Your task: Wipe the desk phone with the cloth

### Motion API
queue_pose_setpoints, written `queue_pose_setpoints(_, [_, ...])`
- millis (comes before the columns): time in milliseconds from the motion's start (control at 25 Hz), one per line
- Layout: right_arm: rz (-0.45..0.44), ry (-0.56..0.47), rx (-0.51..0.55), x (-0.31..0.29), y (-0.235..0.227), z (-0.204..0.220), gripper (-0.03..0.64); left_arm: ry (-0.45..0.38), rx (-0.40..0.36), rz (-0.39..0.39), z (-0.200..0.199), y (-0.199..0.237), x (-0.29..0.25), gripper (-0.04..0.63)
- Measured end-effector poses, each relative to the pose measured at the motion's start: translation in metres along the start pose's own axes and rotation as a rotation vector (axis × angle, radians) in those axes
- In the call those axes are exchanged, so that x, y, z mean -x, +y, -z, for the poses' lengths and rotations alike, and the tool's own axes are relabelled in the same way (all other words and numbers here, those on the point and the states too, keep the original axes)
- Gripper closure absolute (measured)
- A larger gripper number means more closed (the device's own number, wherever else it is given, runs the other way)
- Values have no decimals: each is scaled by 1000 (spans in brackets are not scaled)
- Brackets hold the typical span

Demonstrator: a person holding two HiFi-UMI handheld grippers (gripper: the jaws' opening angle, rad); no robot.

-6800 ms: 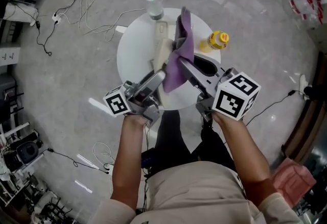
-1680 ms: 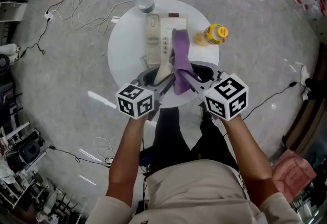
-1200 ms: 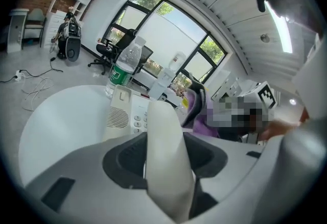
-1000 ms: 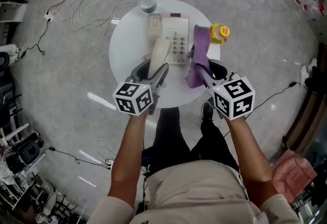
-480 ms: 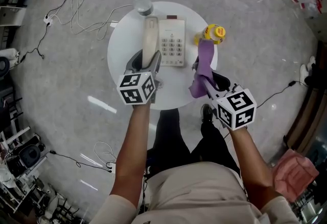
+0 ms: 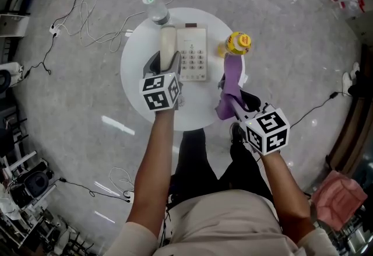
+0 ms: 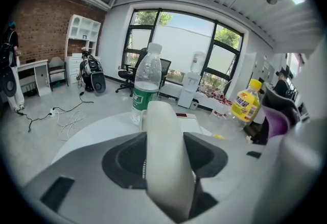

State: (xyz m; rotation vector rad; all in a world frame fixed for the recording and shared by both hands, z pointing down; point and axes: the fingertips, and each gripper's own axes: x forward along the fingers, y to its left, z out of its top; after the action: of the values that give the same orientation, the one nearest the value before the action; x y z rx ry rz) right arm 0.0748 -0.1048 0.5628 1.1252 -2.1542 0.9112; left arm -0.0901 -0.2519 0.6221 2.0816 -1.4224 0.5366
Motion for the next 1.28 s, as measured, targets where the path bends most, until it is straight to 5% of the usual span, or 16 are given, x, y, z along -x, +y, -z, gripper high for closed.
queue_pose_setpoints(320, [-1,8,-6,3,0,5,537,28,-16,-48,11,10,-19,382])
queue_pose_setpoints(1280, [-36,-5,20,29,9,-2,537,8,-66,35,6,-2,16,336])
